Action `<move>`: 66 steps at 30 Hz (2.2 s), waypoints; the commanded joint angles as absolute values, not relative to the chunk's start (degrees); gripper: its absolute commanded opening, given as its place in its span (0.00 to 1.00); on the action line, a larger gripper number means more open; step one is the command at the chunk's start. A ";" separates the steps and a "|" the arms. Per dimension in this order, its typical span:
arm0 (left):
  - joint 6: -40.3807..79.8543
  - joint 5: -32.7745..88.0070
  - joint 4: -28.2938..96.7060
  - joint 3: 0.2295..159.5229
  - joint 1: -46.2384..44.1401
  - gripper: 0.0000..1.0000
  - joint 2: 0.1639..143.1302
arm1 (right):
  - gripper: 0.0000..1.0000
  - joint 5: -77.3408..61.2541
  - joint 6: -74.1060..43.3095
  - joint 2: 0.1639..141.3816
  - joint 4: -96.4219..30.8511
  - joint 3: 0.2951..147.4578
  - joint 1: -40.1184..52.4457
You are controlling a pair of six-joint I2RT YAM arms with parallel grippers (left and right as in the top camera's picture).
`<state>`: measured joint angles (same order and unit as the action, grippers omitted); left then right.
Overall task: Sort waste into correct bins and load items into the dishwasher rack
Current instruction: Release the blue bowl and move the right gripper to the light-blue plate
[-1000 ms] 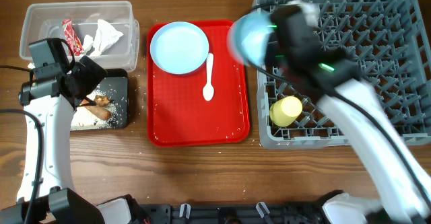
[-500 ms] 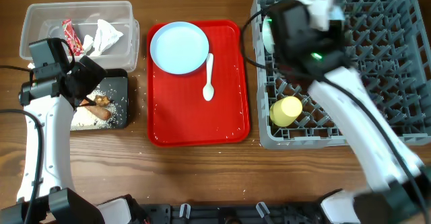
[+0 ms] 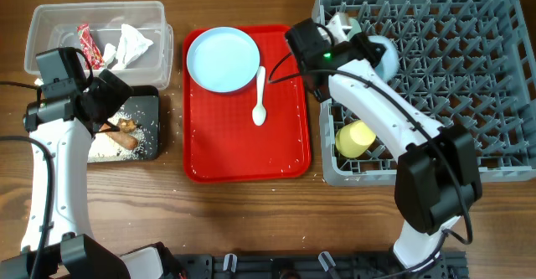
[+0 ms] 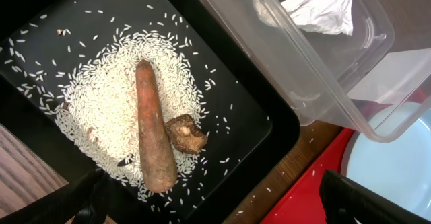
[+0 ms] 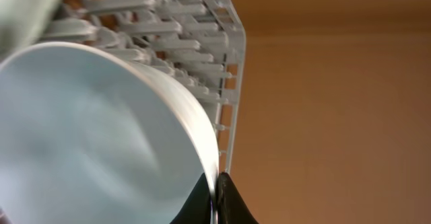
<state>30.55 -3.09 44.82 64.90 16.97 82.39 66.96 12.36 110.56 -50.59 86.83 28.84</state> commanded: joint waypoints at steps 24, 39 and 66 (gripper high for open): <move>30.48 -3.22 44.77 65.69 16.78 1.00 81.60 | 1.00 38.13 11.62 110.83 -59.66 86.59 32.84; 30.48 -3.22 44.77 65.69 16.78 1.00 81.60 | 1.00 26.68 9.76 106.50 -58.98 87.85 33.04; 30.48 -3.25 44.77 65.69 16.78 1.00 81.60 | 0.51 -5.58 -34.28 123.90 -29.23 95.70 33.12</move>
<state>30.55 -3.09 44.80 64.90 16.97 82.39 -7.66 -26.13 120.88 -29.15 96.27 32.97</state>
